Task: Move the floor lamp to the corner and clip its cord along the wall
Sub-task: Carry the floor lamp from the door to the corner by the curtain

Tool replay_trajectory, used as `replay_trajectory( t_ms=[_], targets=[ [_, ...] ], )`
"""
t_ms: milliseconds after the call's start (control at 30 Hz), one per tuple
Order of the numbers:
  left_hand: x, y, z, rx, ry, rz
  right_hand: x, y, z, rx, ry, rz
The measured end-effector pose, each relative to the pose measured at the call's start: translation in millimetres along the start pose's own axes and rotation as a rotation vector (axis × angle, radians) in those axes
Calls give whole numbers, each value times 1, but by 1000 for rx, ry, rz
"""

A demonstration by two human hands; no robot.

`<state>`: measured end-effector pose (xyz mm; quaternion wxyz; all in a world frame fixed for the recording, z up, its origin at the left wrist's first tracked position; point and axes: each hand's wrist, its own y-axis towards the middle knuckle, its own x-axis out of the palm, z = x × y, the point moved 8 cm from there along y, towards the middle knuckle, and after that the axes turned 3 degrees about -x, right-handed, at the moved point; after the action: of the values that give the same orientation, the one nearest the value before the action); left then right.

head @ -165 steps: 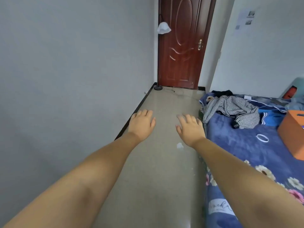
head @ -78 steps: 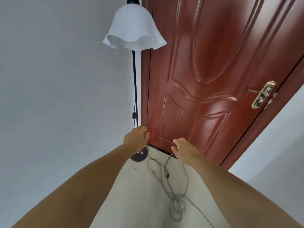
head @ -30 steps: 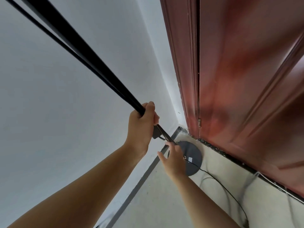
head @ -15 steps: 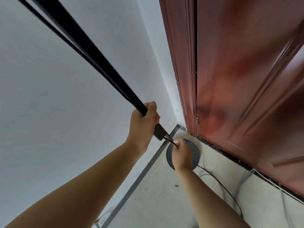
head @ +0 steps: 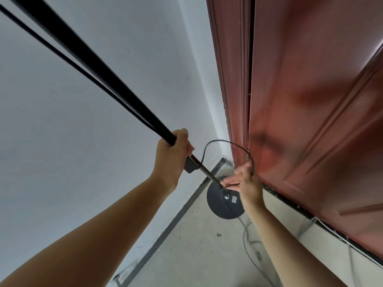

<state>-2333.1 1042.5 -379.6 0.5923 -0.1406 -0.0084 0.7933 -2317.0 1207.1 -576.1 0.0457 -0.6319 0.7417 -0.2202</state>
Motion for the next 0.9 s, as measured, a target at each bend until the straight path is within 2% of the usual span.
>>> replay_trajectory(
  t_ms=[133,200,233,400,567,667,900],
  targets=[
    [3,-2,-1,-5,28,-12,72,-12,-43,-294,-437,-438],
    [3,-1,-2,-17,36,-18,91,-16,-37,-296,-647,-638],
    [3,-1,-2,-19,40,-20,95,-16,-34,-278,-734,-680],
    [-5,-14,-1,-48,53,11,103,-18,-37,-325,-958,-679],
    [-32,-48,12,-126,51,71,115,-59,-47,-350,-1103,-761],
    [-56,-70,34,-157,63,109,127,-88,-66,-357,-1134,-801],
    [-138,-148,103,-203,5,227,169,-195,-113,-300,-1188,-1007]
  ],
)
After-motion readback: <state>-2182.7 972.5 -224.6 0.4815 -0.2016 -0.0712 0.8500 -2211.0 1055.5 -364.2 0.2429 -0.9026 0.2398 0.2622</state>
